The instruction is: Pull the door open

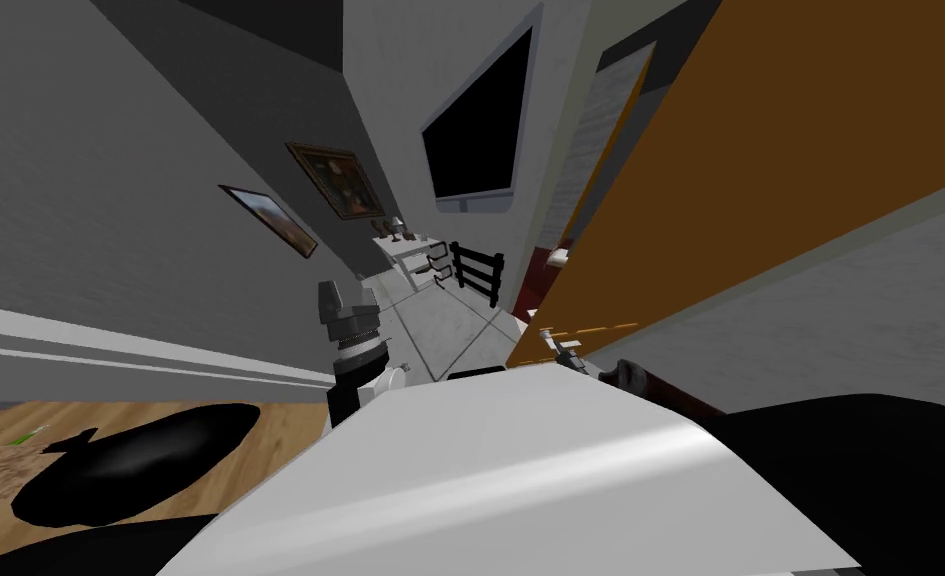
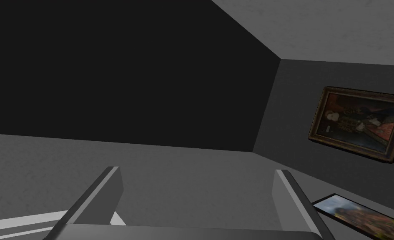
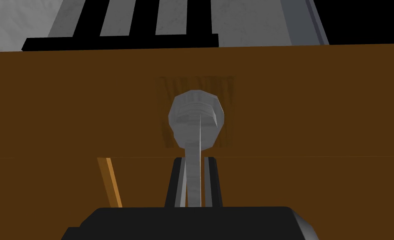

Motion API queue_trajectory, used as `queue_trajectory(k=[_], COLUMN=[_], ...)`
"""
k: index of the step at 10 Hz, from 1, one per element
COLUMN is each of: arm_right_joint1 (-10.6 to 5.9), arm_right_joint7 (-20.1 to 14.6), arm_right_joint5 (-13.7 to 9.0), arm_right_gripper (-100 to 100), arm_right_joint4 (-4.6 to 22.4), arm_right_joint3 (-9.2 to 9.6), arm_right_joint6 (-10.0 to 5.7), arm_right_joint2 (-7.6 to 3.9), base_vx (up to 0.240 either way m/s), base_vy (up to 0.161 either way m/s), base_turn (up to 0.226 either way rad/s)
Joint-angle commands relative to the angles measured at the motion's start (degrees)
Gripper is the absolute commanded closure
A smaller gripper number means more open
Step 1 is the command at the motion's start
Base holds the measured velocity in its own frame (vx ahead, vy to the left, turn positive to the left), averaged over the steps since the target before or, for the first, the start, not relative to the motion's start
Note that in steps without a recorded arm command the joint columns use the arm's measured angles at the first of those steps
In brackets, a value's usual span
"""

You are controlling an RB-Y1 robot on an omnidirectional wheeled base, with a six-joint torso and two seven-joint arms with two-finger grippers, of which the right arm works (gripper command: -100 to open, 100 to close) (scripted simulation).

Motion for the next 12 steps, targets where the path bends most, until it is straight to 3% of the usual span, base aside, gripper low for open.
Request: queue_trajectory(k=[1,8,12], arm_right_joint1=[-0.08,-1.20,-1.55], arm_right_joint7=[-0.2,-1.1,-1.3], arm_right_joint5=[-0.2,-0.9,-0.8], arm_right_gripper=[100,100,100], arm_right_joint4=[0.7,3.1,3.3], arm_right_joint3=[0.46,2.10,2.75], arm_right_joint6=[-0.51,-2.32,-2.25], arm_right_joint2=[-0.10,-0.53,-0.33], base_vx=[-0.216,-0.196,-0.153], base_vy=[-0.061,-0.060,-0.045], base_turn=[0.153,0.145,0.124])
